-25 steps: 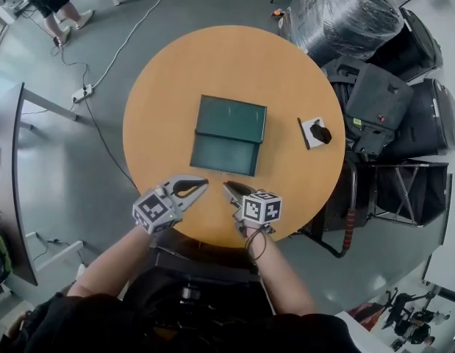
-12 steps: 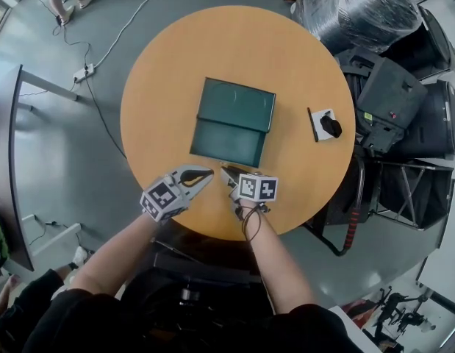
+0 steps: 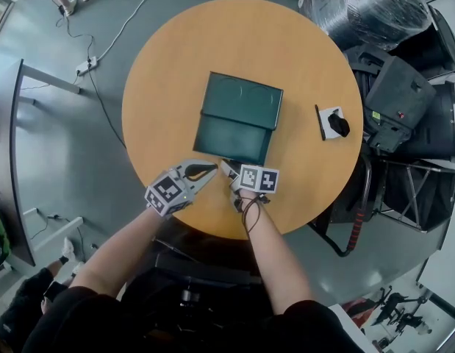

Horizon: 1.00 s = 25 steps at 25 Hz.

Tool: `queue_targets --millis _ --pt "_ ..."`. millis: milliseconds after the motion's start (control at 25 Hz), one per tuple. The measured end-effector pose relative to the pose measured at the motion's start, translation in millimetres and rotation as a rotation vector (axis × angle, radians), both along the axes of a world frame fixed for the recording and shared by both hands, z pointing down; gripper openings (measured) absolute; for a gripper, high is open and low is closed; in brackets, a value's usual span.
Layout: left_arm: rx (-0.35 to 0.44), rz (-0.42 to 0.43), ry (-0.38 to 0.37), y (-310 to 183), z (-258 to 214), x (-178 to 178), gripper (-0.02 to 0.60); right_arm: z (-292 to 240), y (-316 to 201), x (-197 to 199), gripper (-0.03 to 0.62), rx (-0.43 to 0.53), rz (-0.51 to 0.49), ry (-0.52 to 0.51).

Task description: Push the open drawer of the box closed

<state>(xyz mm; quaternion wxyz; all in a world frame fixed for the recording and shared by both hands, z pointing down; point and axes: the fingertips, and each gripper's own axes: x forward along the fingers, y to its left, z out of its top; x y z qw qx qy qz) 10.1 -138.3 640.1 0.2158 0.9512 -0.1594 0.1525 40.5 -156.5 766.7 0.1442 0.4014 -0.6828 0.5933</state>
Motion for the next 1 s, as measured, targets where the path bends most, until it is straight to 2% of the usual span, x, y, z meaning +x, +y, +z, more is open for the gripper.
queue_targets --millis 120,200,1000 --pt "-0.005 -0.001 -0.002 -1 2 1 0.015 3 -1 -3 0.137 -0.016 -0.006 -0.003" --pt "-0.005 0.000 -0.002 -3 2 2 0.015 2 -3 -7 0.094 -0.026 -0.011 -0.015" --pt "-0.013 0.002 -0.004 -28 4 14 0.015 -6 -37 8 0.092 -0.008 -0.040 0.039"
